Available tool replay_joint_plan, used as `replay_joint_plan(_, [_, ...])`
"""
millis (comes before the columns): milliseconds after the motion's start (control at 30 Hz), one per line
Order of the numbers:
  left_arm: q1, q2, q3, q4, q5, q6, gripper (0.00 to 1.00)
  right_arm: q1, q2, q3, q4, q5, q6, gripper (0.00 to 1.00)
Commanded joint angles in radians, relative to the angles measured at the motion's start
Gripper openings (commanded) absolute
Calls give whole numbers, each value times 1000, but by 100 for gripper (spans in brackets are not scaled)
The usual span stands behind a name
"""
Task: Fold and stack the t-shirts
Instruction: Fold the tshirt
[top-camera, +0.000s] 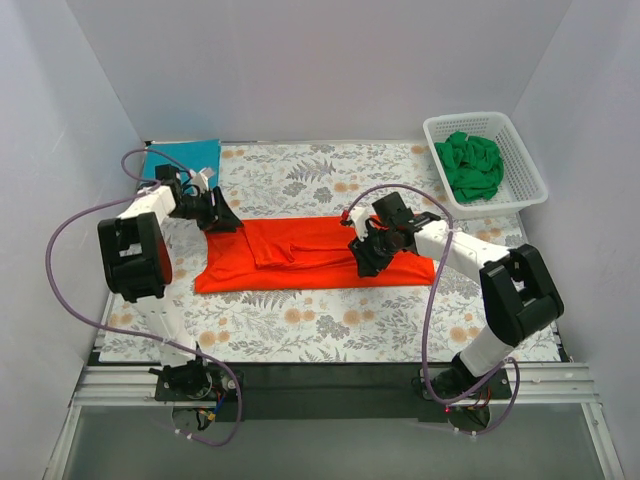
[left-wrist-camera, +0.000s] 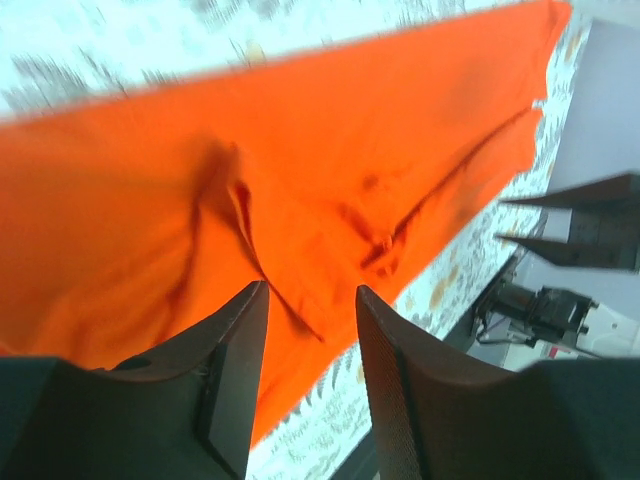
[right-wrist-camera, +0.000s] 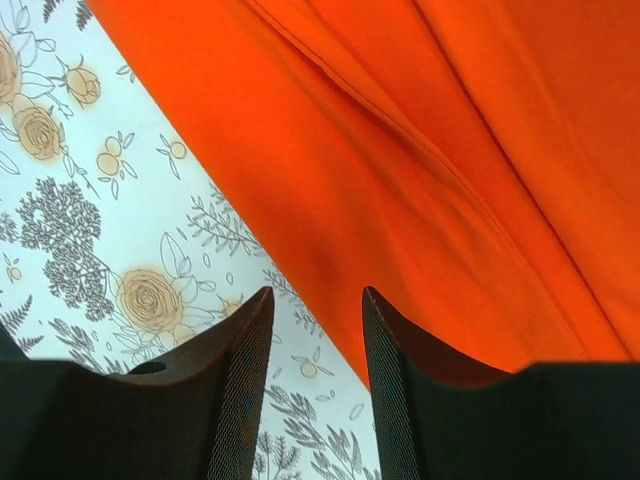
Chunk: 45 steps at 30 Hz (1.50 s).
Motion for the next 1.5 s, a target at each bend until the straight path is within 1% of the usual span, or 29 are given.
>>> replay_joint_plan(0, [0,-198,-120,-11,4,30,42,-23,-78,-23,-38,28,-35,47])
replay_joint_plan(67, [-14,-264,-193,-11,4,32,47,-32,-92,-36,-44,40,-43,47])
replay_joint_plan(100, [-23,-282,-256,-6,1,27,50,-37,-94,-42,-49,42,-43,47])
replay_joint_plan(200, [-69,-319,-344,38,-16,-8,51,-49,-104,-69,-47,49,-50,47])
replay_joint_plan(300, [-130,-307,-378,84,-25,-60,51,-52,-97,-83,-47,58,-55,47])
replay_joint_plan(400, [-156,-285,-381,118,-41,-108,50,-58,-91,-88,-46,69,-58,46])
replay_joint_plan(467, [-158,-259,-370,130,-58,-125,47,-66,-91,-89,-46,68,-60,46])
replay_joint_plan(500, [-193,-249,-364,130,-65,-131,46,-66,-91,-93,-46,68,-60,46])
replay_joint_plan(600, [-199,-221,-352,135,-101,-143,42,-72,-94,-96,-46,68,-63,46])
replay_joint_plan(867, [-213,-172,-326,118,-139,-145,45,-83,-87,-94,-46,57,-64,46])
replay_joint_plan(1100, [-213,-222,-336,57,-226,-100,45,-89,-94,-105,-46,52,-69,46])
replay_joint_plan(1233, [-213,-241,-370,72,-231,-100,44,-89,-89,-114,-44,46,-69,46])
replay_joint_plan(1400, [-213,-210,-356,106,-214,-116,35,-89,-86,-116,-43,45,-67,45])
replay_joint_plan(1467, [-213,-192,-344,109,-213,-122,34,-89,-86,-116,-44,48,-67,45])
